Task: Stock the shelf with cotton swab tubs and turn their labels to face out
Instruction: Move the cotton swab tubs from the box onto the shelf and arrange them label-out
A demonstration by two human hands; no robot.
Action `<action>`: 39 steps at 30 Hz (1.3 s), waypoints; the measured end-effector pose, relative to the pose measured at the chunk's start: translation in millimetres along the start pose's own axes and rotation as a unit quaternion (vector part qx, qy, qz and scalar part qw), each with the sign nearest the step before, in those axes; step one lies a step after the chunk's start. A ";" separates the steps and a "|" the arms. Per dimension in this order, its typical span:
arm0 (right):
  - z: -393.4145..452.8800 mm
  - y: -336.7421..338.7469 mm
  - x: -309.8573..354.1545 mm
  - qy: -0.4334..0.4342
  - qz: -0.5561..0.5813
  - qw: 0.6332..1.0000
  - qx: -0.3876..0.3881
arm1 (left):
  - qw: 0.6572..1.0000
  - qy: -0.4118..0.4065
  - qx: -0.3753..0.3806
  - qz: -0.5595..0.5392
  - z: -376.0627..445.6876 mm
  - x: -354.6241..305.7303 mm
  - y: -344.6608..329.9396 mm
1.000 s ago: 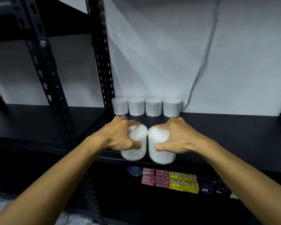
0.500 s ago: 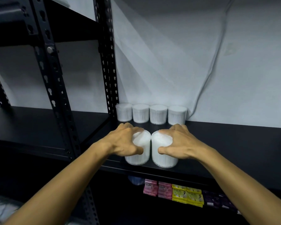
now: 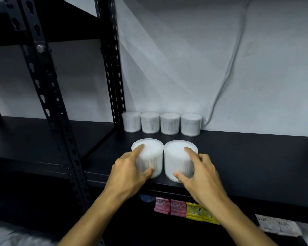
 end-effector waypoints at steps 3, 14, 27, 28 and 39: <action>13.3 0.7 -10.2 -0.014 -0.003 1.000 -0.009 | 1.000 -0.006 0.008 -0.020 14.3 -5.4 -10.7; 82.1 -1.7 -52.7 -0.043 0.003 0.999 -0.010 | 0.999 -0.017 0.042 -0.021 84.9 -23.8 -59.6; 133.4 -12.1 -73.3 -0.038 0.014 0.999 -0.008 | 0.999 -0.009 0.041 -0.007 132.1 -26.3 -81.1; 135.4 -12.5 -74.4 -0.038 0.014 0.999 -0.008 | 0.999 -0.010 0.040 -0.007 133.5 -27.0 -81.9; 142.2 -15.8 -81.4 -0.035 0.026 0.999 -0.018 | 0.999 -0.012 0.031 -0.007 141.9 -26.7 -86.8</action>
Point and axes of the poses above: each hand's wrist, its own z-axis towards the middle knuckle, its own y-axis out of the back of the hand, x = y × z, the point moved 7 cm from there along z, towards the middle knuckle, and after that the axes turned 1 degree about -z, right-handed, at the moved point
